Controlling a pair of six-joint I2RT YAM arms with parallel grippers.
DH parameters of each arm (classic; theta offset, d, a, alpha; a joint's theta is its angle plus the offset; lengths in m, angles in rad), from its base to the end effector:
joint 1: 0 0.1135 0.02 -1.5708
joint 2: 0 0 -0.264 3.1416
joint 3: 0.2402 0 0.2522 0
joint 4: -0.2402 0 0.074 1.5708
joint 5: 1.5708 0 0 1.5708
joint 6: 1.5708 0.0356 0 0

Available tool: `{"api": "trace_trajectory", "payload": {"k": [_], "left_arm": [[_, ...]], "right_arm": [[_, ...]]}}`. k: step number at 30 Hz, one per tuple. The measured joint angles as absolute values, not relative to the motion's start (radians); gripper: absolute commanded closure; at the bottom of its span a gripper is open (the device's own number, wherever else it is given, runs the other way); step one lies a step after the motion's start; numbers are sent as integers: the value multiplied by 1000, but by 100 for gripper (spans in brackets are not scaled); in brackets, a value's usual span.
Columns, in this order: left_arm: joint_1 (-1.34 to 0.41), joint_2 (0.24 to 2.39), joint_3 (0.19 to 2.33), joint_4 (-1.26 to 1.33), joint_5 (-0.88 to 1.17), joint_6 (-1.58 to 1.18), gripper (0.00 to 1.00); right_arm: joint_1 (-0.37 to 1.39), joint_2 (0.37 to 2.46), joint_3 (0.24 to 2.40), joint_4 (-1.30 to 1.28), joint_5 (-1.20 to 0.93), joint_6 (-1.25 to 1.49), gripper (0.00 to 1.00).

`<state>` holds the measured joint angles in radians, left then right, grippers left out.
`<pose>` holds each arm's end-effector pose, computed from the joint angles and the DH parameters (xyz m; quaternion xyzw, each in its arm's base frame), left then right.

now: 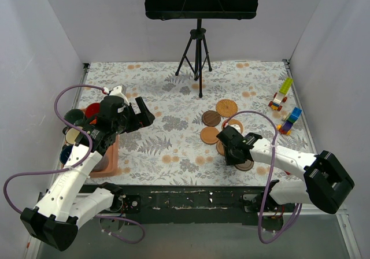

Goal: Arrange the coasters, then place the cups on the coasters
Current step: Move the coaster to the center of the board.

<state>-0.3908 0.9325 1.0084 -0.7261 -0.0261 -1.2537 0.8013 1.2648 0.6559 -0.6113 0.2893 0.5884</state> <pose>0.1757 -0.0714 0.3376 -0.3799 0.8113 -0.3175 0.3109 0.1554 0.1458 0.1728 -0.0785 0.9715 0.0015 0.2234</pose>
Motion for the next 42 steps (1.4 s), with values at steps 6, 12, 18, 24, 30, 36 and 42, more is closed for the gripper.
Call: {"api": "trace_trajectory", "payload": {"k": [6, 12, 18, 24, 30, 36, 42], "left_arm": [[-391, 933, 1008, -726, -26, -1254, 2], [-391, 933, 1008, -726, -26, -1254, 2], [-391, 933, 1008, -727, -26, -1253, 2], [-391, 933, 1008, -731, -26, -1253, 2], [-391, 933, 1008, -733, -26, -1253, 2], [-391, 933, 1008, -733, -26, -1253, 2], [-391, 933, 1008, -733, -26, -1253, 2]], "right_arm": [[820, 1265, 665, -627, 278, 584, 64], [821, 1262, 728, -686, 318, 593, 62], [820, 1254, 736, -701, 354, 594, 61], [820, 1271, 701, -683, 358, 596, 61], [820, 1304, 689, -667, 361, 598, 62], [820, 1309, 672, -634, 361, 597, 64], [820, 1279, 651, -623, 356, 594, 68]]}}
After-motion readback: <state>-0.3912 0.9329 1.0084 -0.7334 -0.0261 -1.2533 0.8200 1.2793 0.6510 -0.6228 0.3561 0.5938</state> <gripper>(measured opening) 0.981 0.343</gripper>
